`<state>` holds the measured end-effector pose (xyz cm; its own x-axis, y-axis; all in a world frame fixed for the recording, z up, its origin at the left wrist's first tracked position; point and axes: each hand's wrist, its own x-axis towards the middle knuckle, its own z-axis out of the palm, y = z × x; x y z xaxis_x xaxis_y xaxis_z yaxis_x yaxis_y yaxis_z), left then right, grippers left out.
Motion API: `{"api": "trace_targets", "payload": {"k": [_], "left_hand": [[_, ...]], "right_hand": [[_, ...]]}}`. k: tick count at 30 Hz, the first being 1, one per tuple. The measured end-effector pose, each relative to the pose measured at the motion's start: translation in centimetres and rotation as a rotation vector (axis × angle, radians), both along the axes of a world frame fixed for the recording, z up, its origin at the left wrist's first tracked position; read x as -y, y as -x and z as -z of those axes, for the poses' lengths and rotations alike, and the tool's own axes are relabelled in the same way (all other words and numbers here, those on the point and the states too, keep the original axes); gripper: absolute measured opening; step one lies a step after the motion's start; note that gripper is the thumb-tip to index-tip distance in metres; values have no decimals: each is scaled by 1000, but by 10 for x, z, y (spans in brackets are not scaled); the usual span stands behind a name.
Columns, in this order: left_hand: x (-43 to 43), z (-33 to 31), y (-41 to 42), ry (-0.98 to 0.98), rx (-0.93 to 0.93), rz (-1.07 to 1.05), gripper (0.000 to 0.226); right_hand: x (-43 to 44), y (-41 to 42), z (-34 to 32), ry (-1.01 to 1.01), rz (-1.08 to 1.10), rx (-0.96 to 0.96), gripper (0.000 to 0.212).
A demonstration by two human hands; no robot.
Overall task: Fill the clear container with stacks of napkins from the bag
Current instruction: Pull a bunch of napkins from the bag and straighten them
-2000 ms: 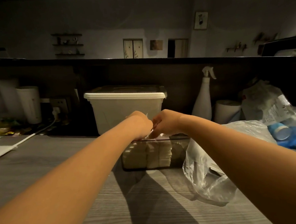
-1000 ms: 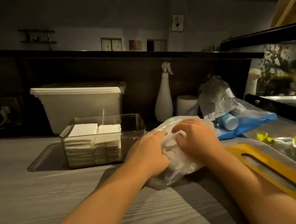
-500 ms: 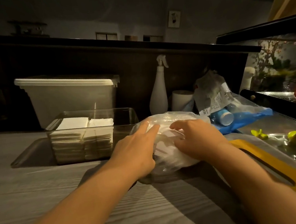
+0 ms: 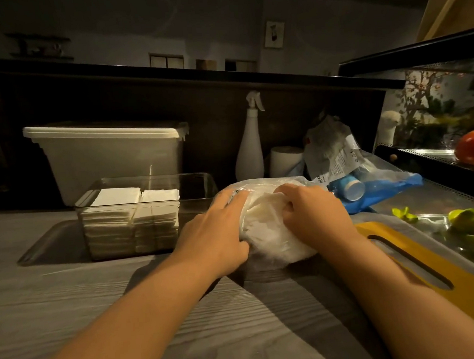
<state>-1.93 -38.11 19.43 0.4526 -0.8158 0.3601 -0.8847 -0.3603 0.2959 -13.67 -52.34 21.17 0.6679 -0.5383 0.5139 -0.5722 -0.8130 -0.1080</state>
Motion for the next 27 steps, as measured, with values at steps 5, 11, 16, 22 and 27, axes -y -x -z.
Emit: {"api": "trace_targets", "payload": {"k": [5, 11, 16, 22, 27], "left_hand": [[2, 0, 1, 36, -1, 38, 99], [2, -1, 6, 2, -22, 38, 90], [0, 0, 1, -25, -21, 27, 85], [0, -2, 9, 38, 6, 39, 39], [2, -1, 9, -9, 23, 51, 41]], "right_hand": [[1, 8, -7, 51, -42, 191, 40], [-10, -1, 1, -94, -131, -150, 58], [-5, -2, 0, -79, -150, -140, 45], [6, -1, -2, -135, -113, 179, 23], [7, -3, -3, -252, -168, 255, 16]]}}
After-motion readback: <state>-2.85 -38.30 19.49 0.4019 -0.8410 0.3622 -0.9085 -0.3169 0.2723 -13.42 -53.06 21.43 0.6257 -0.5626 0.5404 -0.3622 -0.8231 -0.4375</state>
